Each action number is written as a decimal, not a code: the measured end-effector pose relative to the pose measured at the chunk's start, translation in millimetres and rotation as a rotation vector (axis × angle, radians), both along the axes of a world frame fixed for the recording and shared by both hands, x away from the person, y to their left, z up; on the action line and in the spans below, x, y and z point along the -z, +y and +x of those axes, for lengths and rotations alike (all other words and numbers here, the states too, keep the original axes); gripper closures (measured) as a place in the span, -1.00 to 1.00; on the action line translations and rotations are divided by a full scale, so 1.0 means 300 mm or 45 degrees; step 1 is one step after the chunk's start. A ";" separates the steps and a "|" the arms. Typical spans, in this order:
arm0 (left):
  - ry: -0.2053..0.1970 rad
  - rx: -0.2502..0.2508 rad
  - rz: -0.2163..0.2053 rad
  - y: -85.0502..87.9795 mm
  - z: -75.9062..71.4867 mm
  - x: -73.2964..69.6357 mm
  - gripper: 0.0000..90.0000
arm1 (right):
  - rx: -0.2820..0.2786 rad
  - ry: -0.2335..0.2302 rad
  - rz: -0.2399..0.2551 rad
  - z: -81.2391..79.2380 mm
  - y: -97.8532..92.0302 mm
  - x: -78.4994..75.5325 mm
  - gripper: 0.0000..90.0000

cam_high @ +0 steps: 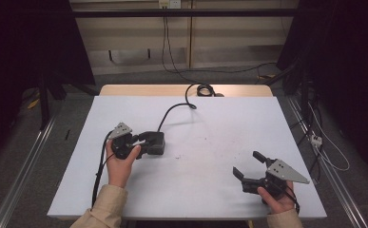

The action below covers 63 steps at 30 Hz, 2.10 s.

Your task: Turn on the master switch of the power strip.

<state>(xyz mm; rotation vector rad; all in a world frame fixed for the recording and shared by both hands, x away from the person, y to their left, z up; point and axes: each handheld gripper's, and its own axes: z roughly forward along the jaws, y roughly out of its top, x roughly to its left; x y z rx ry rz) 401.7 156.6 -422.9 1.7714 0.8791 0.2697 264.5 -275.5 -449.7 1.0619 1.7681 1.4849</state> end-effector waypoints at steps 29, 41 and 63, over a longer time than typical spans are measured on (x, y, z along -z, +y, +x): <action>-0.014 0.044 0.016 0.095 -0.095 -0.026 -0.65 | 0.004 -0.015 0.003 -0.012 -0.002 -0.010 -0.89; -0.032 0.056 0.013 0.143 -0.126 -0.014 -0.74 | 0.001 -0.015 0.003 -0.011 0.002 -0.011 -0.89; -0.039 0.034 0.063 0.200 -0.163 0.010 -0.79 | -0.001 -0.013 0.005 -0.008 0.002 -0.008 -0.89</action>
